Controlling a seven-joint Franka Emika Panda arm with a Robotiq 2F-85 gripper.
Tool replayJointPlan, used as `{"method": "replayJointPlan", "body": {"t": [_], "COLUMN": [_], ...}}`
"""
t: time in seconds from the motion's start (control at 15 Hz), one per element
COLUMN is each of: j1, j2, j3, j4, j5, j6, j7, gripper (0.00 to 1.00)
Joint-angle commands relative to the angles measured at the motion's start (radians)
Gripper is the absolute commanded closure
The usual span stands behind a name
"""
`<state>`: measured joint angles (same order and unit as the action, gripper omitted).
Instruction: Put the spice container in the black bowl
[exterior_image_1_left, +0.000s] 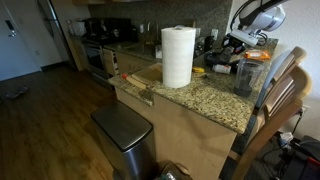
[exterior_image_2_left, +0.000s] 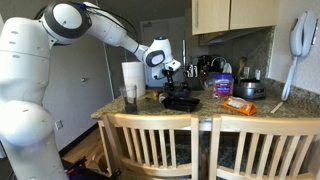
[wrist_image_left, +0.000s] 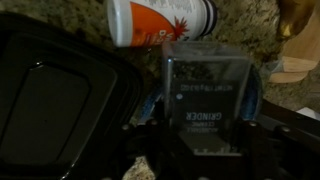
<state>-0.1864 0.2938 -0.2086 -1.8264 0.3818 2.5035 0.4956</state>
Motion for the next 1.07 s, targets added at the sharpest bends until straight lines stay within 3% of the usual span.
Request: {"method": "replayJointPlan", "body": {"t": [0.0, 0.07, 0.13, 0.47, 1.0], "j1": [-0.040, -0.045, -0.051, -0.070, -0.077], "j2": [0.029, 0.039, 0.045, 0.077, 0.096], "j3": [-0.028, -0.038, -0.042, -0.045, -0.042], "j4": [0.147, 0.180, 0.203, 0.284, 0.304], "j5": [-0.016, -0.021, -0.020, -0.014, -0.003], "j6": [-0.220, -0.265, -0.299, -0.374, -0.344], "j7": [0.066, 0.096, 0.110, 0.159, 0.213], "gripper": [0.68, 0.39, 0.16, 0.00, 0.00]}}
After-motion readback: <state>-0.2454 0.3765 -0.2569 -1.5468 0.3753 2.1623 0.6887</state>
